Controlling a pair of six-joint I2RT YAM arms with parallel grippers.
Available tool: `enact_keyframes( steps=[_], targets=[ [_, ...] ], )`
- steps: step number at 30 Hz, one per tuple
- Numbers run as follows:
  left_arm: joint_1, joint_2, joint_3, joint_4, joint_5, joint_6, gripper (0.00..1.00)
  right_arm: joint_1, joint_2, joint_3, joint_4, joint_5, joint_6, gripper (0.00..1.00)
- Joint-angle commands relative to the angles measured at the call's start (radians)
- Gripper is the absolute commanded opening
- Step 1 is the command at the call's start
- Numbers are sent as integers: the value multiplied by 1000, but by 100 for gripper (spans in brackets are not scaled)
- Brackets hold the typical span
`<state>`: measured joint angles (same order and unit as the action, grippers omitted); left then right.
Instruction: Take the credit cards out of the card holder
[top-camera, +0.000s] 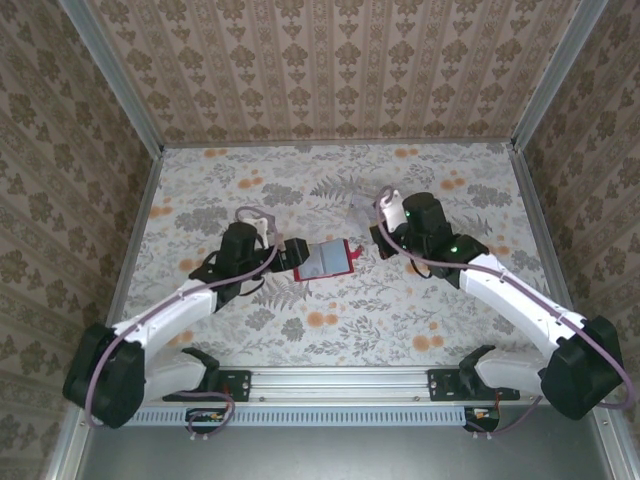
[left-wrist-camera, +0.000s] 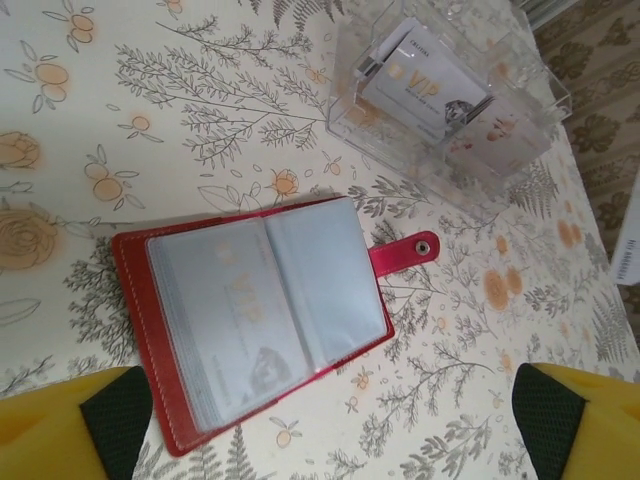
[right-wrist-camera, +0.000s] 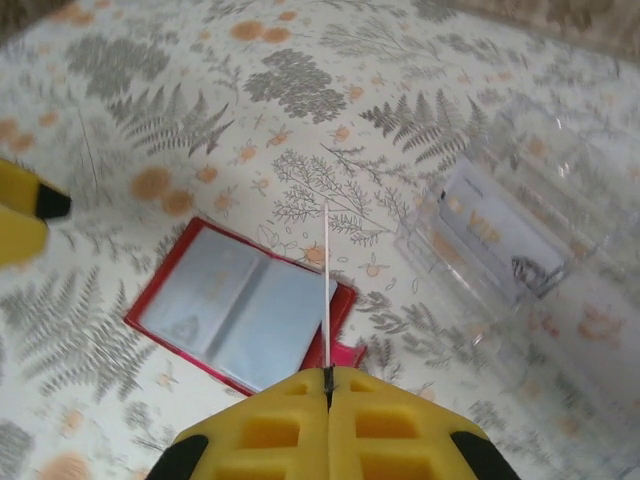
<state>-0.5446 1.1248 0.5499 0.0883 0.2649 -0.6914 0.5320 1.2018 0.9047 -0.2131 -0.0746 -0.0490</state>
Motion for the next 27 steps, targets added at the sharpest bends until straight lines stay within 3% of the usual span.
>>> enact_keyframes(
  steps=[1,9,14,27],
  targets=[
    [-9,-92,-51,-41,-29,2,100,34,43,45,7,109,-296,0],
    [-8,-319,-157,-120,-94,-9,100,31,273,224,-46,229,-555,0],
    [-6,-410,-193,-160,-109,-21,100,-3,366,271,-79,141,-670,0],
    [-6,-494,-220,-216,-137,-29,100,-94,535,411,-148,105,-797,0]
  ],
)
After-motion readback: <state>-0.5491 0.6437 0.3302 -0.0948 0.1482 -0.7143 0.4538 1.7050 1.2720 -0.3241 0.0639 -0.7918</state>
